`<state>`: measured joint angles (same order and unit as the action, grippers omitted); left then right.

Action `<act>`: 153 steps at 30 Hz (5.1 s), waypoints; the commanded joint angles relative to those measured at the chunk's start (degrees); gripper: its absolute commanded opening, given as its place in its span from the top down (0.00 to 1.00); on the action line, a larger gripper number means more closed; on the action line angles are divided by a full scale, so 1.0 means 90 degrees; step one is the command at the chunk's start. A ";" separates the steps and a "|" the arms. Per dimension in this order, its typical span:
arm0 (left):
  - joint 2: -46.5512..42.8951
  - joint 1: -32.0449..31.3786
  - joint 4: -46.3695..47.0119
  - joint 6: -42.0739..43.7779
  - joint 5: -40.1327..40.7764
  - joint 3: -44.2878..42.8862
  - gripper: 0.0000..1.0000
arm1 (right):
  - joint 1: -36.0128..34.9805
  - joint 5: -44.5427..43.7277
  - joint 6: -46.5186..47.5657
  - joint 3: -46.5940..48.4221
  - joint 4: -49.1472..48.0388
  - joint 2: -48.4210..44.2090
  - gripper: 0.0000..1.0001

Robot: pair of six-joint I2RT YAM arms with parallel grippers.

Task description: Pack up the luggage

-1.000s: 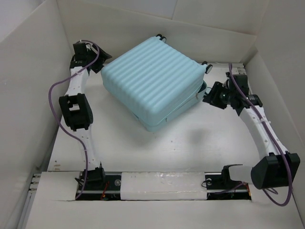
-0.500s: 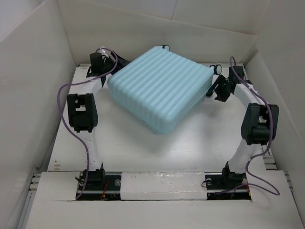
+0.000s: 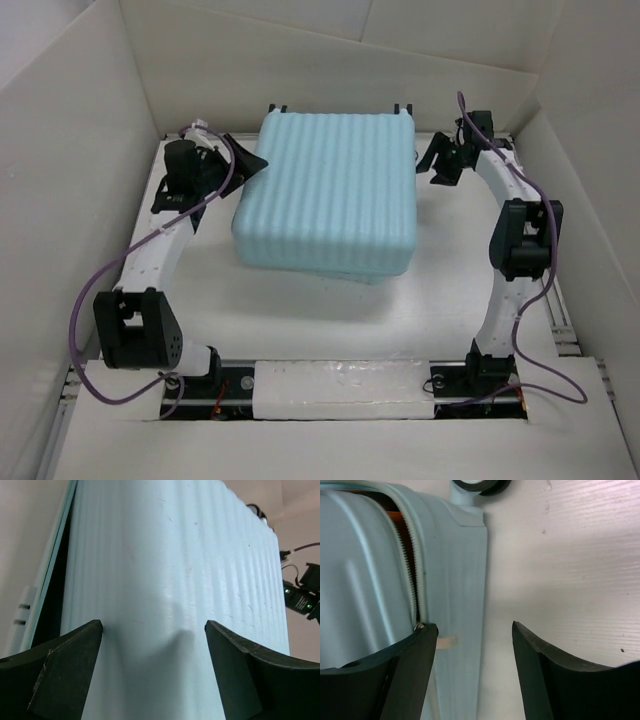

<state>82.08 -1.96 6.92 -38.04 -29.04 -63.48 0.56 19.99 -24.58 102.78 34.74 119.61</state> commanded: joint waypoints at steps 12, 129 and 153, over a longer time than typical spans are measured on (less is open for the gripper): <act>-0.2811 0.0071 -0.4048 0.0838 0.2737 0.0116 0.12 | 0.0231 0.0915 0.0260 -0.2782 -0.0296 -0.3598 0.47; -0.0742 -0.5281 0.0081 -0.1271 0.1633 0.1819 0.60 | -0.1009 0.4518 -0.1473 -0.8344 -0.8825 -0.3992 1.00; -0.0615 -0.5622 0.0189 -0.1955 0.2484 0.1732 0.65 | -0.4943 -0.0696 -0.1759 -0.7778 -0.2227 -0.8175 1.00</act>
<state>75.33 -52.29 7.88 -54.43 -6.81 -44.77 -40.23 19.25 -32.38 31.53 13.82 44.36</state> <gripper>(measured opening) 0.356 0.009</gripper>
